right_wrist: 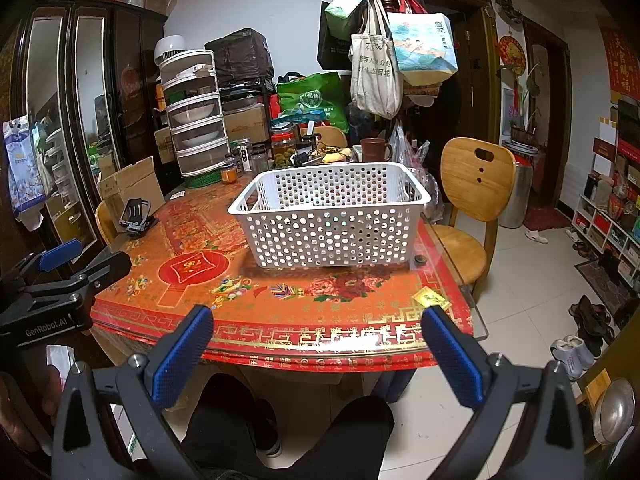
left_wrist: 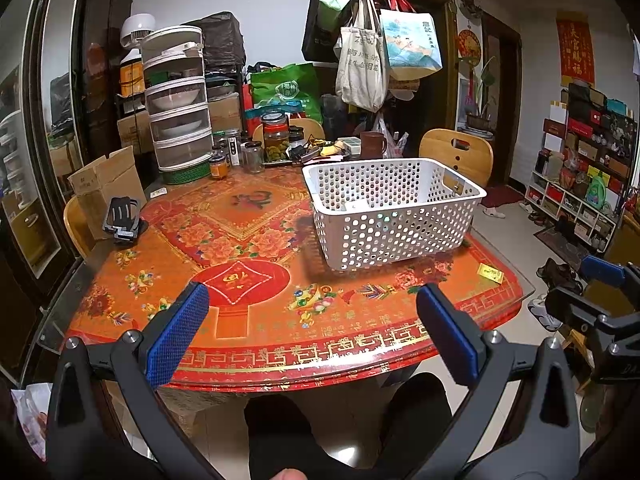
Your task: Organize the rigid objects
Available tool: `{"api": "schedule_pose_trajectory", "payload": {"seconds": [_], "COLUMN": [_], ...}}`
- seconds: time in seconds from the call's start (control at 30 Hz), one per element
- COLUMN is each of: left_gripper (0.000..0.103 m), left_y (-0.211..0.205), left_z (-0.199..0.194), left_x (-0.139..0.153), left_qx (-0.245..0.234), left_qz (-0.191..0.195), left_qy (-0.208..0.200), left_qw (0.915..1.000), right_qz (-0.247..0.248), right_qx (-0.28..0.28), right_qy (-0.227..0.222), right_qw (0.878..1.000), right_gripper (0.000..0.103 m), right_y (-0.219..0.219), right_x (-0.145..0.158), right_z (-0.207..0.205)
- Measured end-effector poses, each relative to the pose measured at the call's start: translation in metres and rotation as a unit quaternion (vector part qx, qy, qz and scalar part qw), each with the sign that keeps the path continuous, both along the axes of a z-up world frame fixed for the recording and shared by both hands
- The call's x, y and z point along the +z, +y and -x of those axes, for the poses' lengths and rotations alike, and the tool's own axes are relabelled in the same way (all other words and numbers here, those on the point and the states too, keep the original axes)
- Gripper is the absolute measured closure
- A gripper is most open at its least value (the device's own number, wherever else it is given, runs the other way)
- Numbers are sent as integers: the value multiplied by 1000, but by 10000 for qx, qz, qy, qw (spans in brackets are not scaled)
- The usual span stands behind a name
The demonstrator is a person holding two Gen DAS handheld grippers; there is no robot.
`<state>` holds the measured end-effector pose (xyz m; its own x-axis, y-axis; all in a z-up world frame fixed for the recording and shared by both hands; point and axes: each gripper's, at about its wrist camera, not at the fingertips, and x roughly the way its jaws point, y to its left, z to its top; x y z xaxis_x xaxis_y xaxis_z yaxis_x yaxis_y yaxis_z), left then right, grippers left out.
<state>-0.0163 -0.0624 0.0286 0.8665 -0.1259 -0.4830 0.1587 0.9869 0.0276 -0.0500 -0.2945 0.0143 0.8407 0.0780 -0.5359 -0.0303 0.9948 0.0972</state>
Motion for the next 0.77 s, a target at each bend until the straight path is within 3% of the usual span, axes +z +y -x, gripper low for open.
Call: {"api": "schedule_pose_trajectory", "payload": {"seconds": [0.77], "left_gripper": [1], "left_y": [-5], "left_z": [-1], "left_x": [-5], "left_qx": [-30], "left_qz": [-17], "left_qy": [27], "left_qw": [10000], "right_qz": [34], "right_qx": [34], "right_qy": [31], "right_qw": [10000], "right_gripper": [0], "right_y": [2], "right_x": [-4], "right_z": [0]}}
